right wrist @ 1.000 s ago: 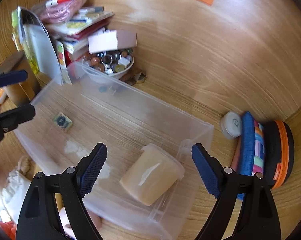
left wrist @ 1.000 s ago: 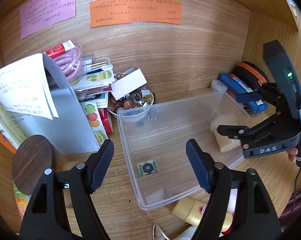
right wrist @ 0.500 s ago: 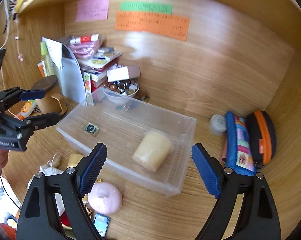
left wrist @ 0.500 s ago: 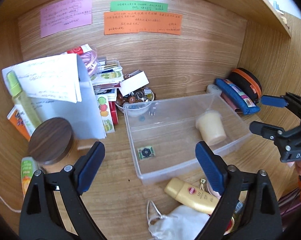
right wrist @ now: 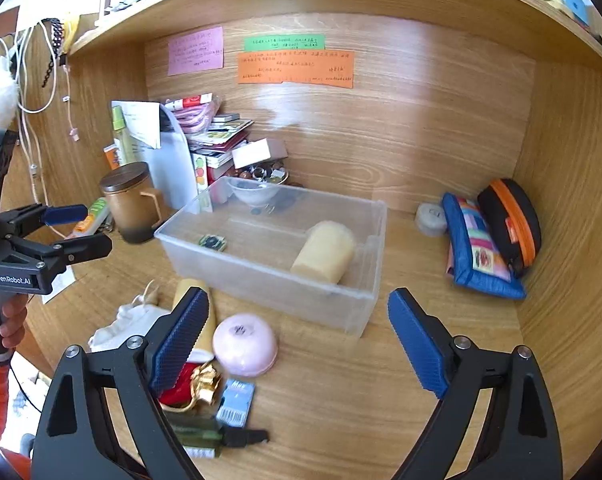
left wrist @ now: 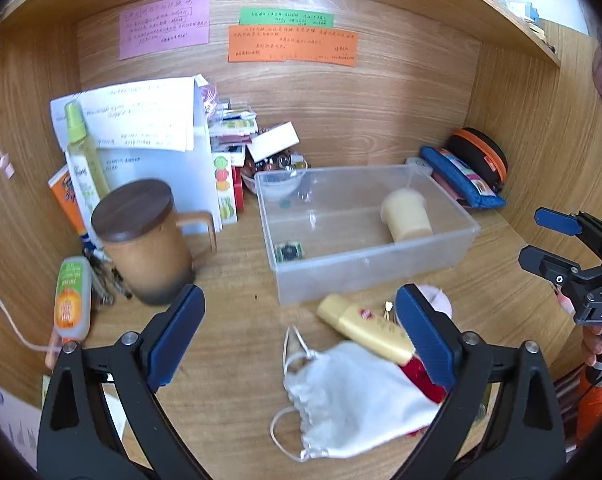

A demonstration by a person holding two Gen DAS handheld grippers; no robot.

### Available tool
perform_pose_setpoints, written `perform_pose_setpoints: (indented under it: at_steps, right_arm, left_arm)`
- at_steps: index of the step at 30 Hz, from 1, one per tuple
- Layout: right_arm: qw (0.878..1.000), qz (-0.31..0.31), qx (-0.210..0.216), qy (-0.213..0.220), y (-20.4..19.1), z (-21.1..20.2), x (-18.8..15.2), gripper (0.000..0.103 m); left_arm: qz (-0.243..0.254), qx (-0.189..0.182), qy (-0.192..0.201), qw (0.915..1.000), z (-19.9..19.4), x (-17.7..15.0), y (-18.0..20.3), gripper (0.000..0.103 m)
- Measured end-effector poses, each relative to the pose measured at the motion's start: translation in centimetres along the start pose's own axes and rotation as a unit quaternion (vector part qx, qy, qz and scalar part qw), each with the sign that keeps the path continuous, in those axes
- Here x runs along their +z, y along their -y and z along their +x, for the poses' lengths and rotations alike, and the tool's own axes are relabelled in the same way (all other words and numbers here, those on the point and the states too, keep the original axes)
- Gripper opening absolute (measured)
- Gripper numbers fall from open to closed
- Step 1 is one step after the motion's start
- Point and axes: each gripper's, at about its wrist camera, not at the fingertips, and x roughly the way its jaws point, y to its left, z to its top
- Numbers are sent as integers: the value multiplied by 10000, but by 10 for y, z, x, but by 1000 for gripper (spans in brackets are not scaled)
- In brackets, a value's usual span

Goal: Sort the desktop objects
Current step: 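Withdraw both tools from the clear bin toward the desk clutter, then grasp the green spray bottle with the right tool while the left tool grasps the white pouch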

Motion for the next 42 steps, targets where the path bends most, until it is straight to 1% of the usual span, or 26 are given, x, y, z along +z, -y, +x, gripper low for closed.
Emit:
perform_pose_setpoints:
  at_steps: [4,7,12,16,20,24,27,30,34,37,38,41,42]
  right_arm:
    - [9999,102,112,2,-4,-6,-13,90]
    - [9999,133,101,3,-9,-9,-24,91]
    - [9998,147,99,-71,-18,-10,-48,91]
    - [9993,204,248,-211,-28,-7,-71,91]
    - [9975,259,499,-430,-40,1,-91,91]
    - [9964,228,569,-590,-51,10,-103,91]
    - [9955,269,580,-699,-52,18,-109,91]
    - [9937,484,670,-756,-47,26,-115,91]
    - [9900,733,865,-842,-40,35,-120,90]
    - [9907,716,850,-787,-39,35,-120,90]
    - [9907,722,859,-772,-38,36,-119,88]
    - [9917,618,843,-747,-40,37,-119,80]
    - [9918,604,851,-740,-39,37,-119,79]
  left_arm:
    - [-72,12,-43,10000,-5,-15,2,98]
    - [-163,-19,-123,9998,-6,-27,3,98]
    - [-329,-125,-357,9987,-1,-50,4,98]
    - [-458,-219,-542,9972,5,-67,7,98]
    - [-575,-356,-713,9952,12,-82,12,98]
    - [-704,-510,-969,9915,24,-92,15,98]
    - [-841,-584,-1100,9886,33,-97,15,98]
    - [-987,-656,-1175,9860,39,-100,13,98]
    - [-975,-581,-1179,9865,44,-97,18,101]
    - [-833,-445,-1147,9889,48,-96,25,101]
    - [-777,-412,-1131,9897,50,-96,27,101]
    - [-620,-288,-1054,9921,53,-97,32,101]
    - [-589,-263,-1020,9927,53,-98,33,101]
